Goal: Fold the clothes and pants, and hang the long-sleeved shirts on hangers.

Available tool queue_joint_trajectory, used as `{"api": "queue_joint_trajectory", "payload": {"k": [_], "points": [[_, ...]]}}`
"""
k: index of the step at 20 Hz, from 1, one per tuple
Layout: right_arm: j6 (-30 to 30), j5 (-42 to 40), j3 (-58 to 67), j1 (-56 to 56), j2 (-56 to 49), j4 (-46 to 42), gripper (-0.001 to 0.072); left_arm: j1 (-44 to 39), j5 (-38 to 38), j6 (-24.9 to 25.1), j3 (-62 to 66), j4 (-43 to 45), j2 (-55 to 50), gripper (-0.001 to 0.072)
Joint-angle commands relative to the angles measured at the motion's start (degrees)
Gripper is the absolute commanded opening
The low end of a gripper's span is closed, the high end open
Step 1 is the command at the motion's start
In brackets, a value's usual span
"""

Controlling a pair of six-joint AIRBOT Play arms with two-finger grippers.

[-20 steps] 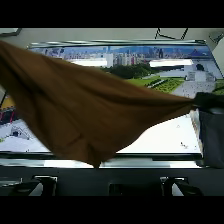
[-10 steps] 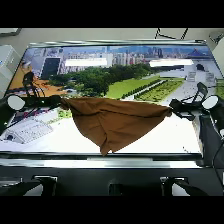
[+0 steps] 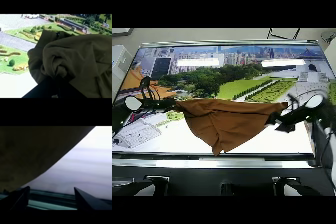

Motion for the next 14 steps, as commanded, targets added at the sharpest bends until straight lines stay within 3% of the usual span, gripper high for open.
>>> {"api": "queue_joint_trajectory", "payload": {"k": [1, 4, 11, 12, 14], "points": [[-0.7, -4.3, -17.3, 10.7, 1.0, 12.7, 0.0659, 0.0, -0.2, 0.0, 0.0, 0.0, -0.1, 0.0024], [-0.7, -19.8, -25.5, 20.9, 1.0, 25.9, 0.0656, 0.0, -2.1, 0.0, 0.0, 0.0, -0.1, 0.0024], [-3.9, -38.7, -25.6, 36.4, -2.0, 45.2, 0.0623, 0.0, -3.1, 0.0, 0.0, 0.0, 0.1, 0.0024], [-3.9, -40.1, -25.6, 37.7, -2.2, 46.4, 0.0567, 0.0, -3.1, 0.0, 0.0, 0.0, 0.2, 0.0024], [-3.9, -41.0, -25.5, 38.3, -2.2, 46.7, 0.0312, 0.0, -3.1, 0.0, 0.0, 0.0, 0.3, 0.0024]]}}
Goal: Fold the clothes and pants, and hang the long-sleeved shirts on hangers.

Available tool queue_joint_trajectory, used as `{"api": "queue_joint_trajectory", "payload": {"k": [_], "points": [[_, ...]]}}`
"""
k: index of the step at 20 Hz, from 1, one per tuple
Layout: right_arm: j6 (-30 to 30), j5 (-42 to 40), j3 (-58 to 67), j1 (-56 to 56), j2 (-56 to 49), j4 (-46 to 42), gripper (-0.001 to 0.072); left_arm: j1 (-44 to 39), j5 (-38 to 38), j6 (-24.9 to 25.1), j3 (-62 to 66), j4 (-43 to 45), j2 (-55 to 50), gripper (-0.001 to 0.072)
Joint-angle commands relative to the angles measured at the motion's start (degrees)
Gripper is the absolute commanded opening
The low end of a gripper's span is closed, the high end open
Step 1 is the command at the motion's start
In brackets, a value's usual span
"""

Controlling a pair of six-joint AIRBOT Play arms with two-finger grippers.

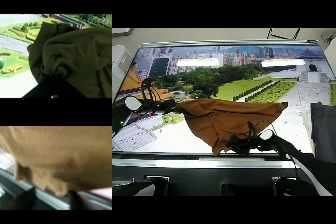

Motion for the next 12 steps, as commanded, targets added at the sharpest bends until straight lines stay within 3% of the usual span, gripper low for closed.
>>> {"api": "queue_joint_trajectory", "payload": {"k": [1, 2, 4, 7, 10, 12], "points": [[-0.6, -5.4, -0.2, 3.1, -0.5, 5.1, 0.0132, 0.0, -0.2, 0.0, 0.0, 0.0, 0.1, 0.0025], [-0.6, -5.3, 0.0, 3.1, -0.5, 4.9, 0.0043, 0.0, -0.2, 0.0, 0.0, 0.0, 0.1, 0.0025], [-2.1, -3.7, 2.0, 2.7, -0.1, 1.3, 0.0040, 0.0, -0.3, 0.0, 0.0, 0.0, 0.1, 0.0024], [0.6, 3.9, 10.9, -2.9, 4.3, -15.2, 0.0040, 0.2, -0.2, 2.1, 0.7, 0.0, 1.7, 0.0024], [3.7, 11.6, 27.2, -13.9, 12.8, -33.1, 0.0041, 1.3, 0.0, 4.9, 5.9, 0.3, 6.7, 0.0024], [3.7, 11.8, 41.2, -21.6, 18.4, -41.1, 0.0041, 2.6, 0.7, 5.4, 12.6, 0.2, 11.7, 0.0024]]}}
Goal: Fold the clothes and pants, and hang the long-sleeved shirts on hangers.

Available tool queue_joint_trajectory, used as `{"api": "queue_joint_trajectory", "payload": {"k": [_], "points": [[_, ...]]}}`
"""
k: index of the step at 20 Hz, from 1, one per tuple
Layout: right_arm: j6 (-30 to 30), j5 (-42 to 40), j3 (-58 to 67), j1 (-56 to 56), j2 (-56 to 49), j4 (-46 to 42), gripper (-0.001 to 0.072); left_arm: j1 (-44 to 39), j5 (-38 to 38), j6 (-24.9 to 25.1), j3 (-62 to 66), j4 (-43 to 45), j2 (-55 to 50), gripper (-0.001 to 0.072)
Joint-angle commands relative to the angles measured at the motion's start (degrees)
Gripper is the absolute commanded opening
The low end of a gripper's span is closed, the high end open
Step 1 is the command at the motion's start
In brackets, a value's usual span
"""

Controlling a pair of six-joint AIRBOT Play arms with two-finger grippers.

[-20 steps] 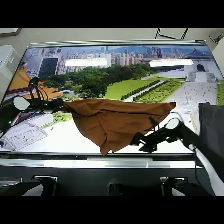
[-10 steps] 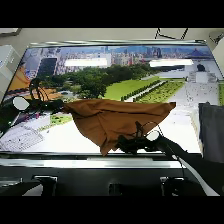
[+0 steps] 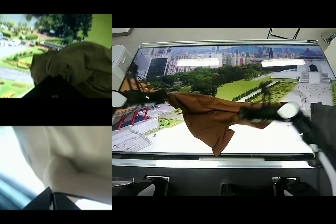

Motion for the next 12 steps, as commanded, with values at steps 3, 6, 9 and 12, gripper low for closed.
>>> {"api": "queue_joint_trajectory", "payload": {"k": [3, 6, 9, 12], "points": [[1.3, -3.2, 35.6, -18.3, 13.2, -21.8, 0.0042, 1.7, 3.8, 2.5, 20.0, 0.1, 14.0, 0.0024], [0.6, -9.0, 45.3, -21.3, 17.6, -25.0, 0.0042, 1.7, 7.4, 0.7, 30.9, -0.2, 21.9, 0.0024], [0.8, -11.8, 46.5, -21.3, 20.5, -25.2, 0.0042, 1.7, 12.3, -0.7, 34.6, -0.1, 27.7, 0.0023], [0.8, -16.0, 46.9, -21.3, 21.4, -25.1, 0.0043, 1.7, 15.0, -0.7, 37.1, -0.1, 29.0, 0.0022]]}}
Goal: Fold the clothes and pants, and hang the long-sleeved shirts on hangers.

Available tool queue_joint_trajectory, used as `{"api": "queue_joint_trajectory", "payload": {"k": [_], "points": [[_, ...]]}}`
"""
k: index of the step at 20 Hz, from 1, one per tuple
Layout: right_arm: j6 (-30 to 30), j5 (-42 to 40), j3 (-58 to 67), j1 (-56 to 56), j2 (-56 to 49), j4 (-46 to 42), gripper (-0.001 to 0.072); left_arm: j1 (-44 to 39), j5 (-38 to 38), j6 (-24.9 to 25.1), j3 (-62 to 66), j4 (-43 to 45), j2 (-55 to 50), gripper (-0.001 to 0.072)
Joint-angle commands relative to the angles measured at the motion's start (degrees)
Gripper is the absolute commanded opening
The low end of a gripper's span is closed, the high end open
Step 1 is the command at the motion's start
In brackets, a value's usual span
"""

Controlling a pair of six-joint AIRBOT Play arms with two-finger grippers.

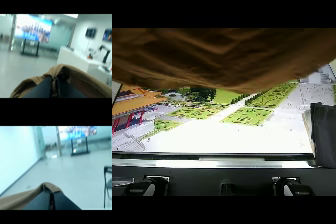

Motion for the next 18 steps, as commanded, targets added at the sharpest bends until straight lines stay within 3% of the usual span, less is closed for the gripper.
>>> {"api": "queue_joint_trajectory", "payload": {"k": [1, 4, 7, 11, 14, 18], "points": [[0.0, -4.6, 2.7, -0.6, 1.7, -1.7, 0.0043, 0.1, 3.5, -0.5, 4.3, 0.8, 2.4, 0.0022], [0.0, -2.3, 3.3, -0.6, 1.6, -3.1, 0.0043, 0.1, 2.0, -0.5, 4.4, 1.0, 0.4, 0.0022], [0.0, 9.0, 3.3, -0.6, -2.8, -4.7, 0.0043, 0.1, -7.0, -0.5, 4.1, 4.5, -5.7, 0.0023], [3.7, 24.6, 1.5, -0.6, -20.7, -4.7, 0.0044, 0.0, -19.8, -0.5, -4.1, 8.6, -19.0, 0.0024], [9.6, 25.6, 0.6, -0.6, -37.4, -4.0, 0.0043, 0.1, -17.0, -0.8, -16.6, 7.8, -29.5, 0.0025], [19.2, 24.1, 0.6, -0.6, -52.8, 2.3, 0.0043, 0.0, -13.9, -4.6, -19.2, 6.5, -42.8, 0.0026]]}}
